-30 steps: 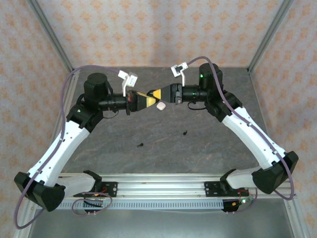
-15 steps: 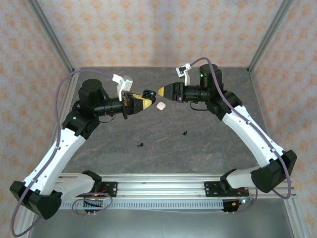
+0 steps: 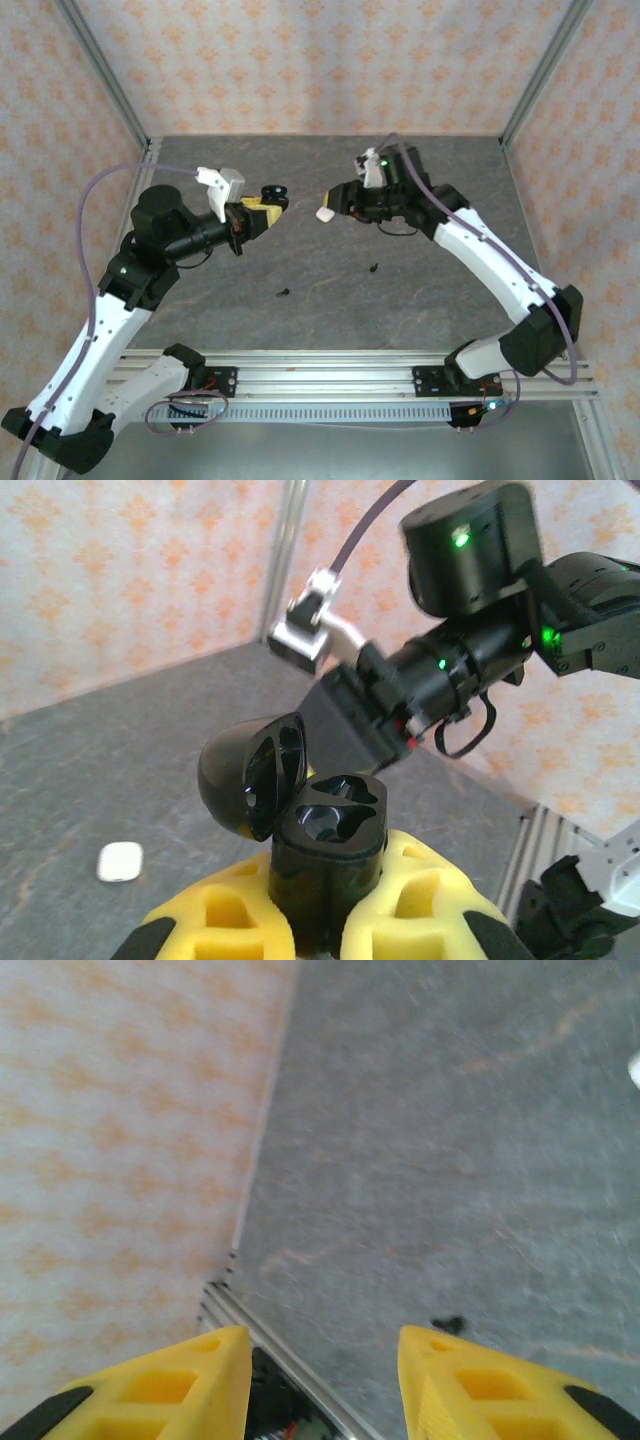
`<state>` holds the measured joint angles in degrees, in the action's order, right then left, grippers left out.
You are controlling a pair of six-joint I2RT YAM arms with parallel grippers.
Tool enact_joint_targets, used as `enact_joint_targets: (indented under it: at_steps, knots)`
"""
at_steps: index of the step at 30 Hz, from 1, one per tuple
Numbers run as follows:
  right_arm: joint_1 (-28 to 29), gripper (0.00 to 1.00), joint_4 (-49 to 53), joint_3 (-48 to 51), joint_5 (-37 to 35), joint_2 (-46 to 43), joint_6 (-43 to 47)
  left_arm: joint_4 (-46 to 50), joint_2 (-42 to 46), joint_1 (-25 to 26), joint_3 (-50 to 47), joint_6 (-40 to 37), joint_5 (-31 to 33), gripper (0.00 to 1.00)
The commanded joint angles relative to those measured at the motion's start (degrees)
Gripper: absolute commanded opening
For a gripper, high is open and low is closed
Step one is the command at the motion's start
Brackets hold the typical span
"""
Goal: Insert wireless bluetooth earbuds into charging case
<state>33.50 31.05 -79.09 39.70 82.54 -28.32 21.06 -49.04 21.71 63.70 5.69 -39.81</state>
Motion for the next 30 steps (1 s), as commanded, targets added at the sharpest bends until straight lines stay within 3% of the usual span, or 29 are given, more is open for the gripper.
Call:
enact_joint_targets:
  at_steps: [1,6,10,14,22,30]
  knots:
    - [5.72,0.41,6.64,0.17,-6.29,4.97,0.20,3.75,3.16,-0.27,-1.75,-3.49,6.60,0.00]
    - [10.48,0.37,5.85,0.46,-3.28,14.13,-7.30,6.72,7.15,-0.23,-3.73,-3.85,10.07,0.00]
    - [12.44,0.39,9.12,-1.40,-5.96,19.51,-10.80,10.15,9.82,-0.28,-4.94,-3.77,13.29,0.00]
    - [14.15,0.40,4.62,0.91,-7.78,20.10,-17.54,10.86,12.52,-0.27,-6.55,-2.99,14.91,0.00]
    - [18.80,0.48,6.02,-0.67,-11.71,24.42,-25.99,12.86,17.96,-0.23,-11.01,1.57,19.94,0.00]
    - [26.78,0.46,1.46,-0.09,-18.12,25.46,-38.77,17.77,20.06,-0.27,-13.40,2.31,18.76,0.00]
